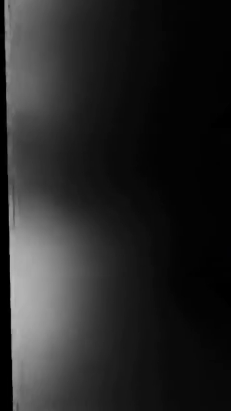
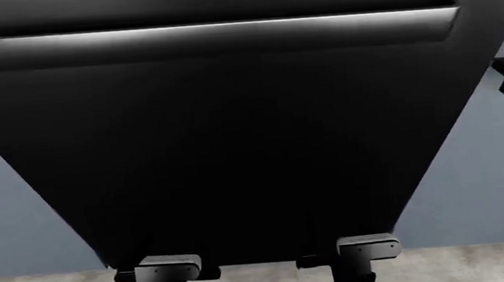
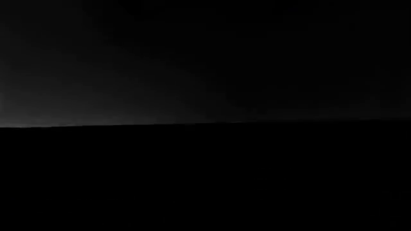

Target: Close the dishwasher door

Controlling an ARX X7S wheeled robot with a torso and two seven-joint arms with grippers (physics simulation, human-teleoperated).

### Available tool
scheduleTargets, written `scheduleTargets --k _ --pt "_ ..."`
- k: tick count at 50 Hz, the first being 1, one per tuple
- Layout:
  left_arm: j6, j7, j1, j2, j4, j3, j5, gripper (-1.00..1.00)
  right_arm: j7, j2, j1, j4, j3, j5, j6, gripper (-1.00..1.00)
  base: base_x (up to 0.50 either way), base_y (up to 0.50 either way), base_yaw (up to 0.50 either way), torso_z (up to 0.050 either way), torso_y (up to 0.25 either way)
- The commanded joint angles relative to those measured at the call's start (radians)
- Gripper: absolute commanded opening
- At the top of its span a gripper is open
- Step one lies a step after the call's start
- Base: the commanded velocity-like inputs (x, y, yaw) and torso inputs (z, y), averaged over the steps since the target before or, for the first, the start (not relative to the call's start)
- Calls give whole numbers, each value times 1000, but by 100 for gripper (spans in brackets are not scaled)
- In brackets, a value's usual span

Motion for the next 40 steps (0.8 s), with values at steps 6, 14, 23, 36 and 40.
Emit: scheduleTargets --k 6,14,23,36,40 --pt "-61 -13 -40 -4 38 22 0 100 13 -6 89 -10 -47 -20 46 100 2 0 2 0 2" --pt "-65 -13 -60 -1 16 28 -8 100 26 -2 105 1 -58 -23 60 100 3 0 0 0 3" --pt "-86 -18 -66 -3 35 35 -17 100 33 3 128 1 -65 -21 78 100 1 0 1 0 2" --pt "-99 -24 -107 3 7 48 -23 100 40 6 159 3 -74 -18 107 100 5 0 2 0 2" --pt "-106 -27 -117 2 6 52 -24 100 41 6 166 3 -76 -17 113 100 7 1 5 0 3"
